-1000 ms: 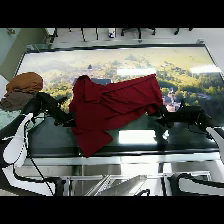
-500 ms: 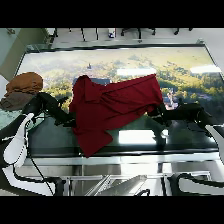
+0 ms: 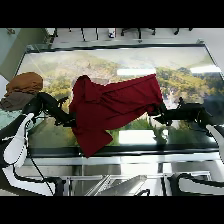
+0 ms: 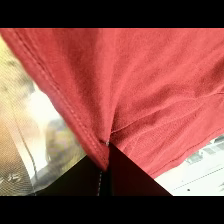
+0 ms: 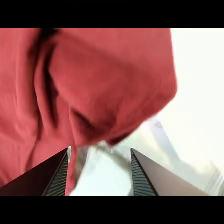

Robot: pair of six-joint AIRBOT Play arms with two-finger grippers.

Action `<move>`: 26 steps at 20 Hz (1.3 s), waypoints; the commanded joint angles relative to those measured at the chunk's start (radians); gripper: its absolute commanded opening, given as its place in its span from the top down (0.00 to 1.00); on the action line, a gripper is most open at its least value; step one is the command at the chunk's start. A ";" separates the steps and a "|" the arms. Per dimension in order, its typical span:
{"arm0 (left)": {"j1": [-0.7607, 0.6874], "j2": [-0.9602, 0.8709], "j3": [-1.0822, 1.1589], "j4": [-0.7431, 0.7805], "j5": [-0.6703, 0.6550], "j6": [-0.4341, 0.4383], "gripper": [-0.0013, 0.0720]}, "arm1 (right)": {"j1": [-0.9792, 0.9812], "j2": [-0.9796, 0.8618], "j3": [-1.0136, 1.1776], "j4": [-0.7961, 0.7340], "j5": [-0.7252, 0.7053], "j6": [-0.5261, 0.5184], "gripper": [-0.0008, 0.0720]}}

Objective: Fold the shirts.

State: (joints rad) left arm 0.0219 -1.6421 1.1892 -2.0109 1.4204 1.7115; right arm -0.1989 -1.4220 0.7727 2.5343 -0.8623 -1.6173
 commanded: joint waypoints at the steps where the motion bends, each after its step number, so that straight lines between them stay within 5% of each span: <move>1: 0.000 0.000 0.001 0.000 -0.005 0.013 0.97 | -0.003 -0.004 0.001 0.003 0.087 0.011 0.38; 6: 0.000 0.000 0.001 0.000 -0.008 0.018 0.97 | 0.039 -0.043 0.001 0.010 0.109 0.018 0.40; 7: 0.000 0.001 0.001 -0.001 -0.006 0.018 0.97 | 0.066 -0.050 0.001 0.011 0.129 0.018 0.55; 8: 0.000 0.001 0.001 -0.003 -0.006 0.018 0.97 | 0.089 -0.053 0.002 0.011 0.163 0.018 0.81; 10: 0.000 0.006 0.000 -0.023 -0.018 0.019 0.97 | 0.108 -0.057 0.029 0.010 0.198 0.015 0.96; 14: 0.027 0.159 0.025 -0.145 -0.066 0.047 0.97 | 0.075 0.031 0.209 0.006 -0.060 -0.106 0.96; 18: 0.102 0.506 0.286 -0.217 -0.105 0.023 0.97 | -0.042 0.339 0.562 0.007 -0.273 -0.186 0.96; 23: 0.227 0.908 0.672 -0.206 -0.406 -0.050 0.97 | -0.234 0.610 1.056 -0.040 -0.317 -0.277 0.96; 26: 0.345 0.993 0.829 -0.163 -0.419 -0.091 0.97 | -0.309 0.676 1.220 -0.071 -0.288 -0.323 0.96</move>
State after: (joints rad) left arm 0.2726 -0.7662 1.8599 -2.2120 1.0801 1.6711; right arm -0.4313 -0.8333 1.8107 2.5031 -1.1542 -1.8847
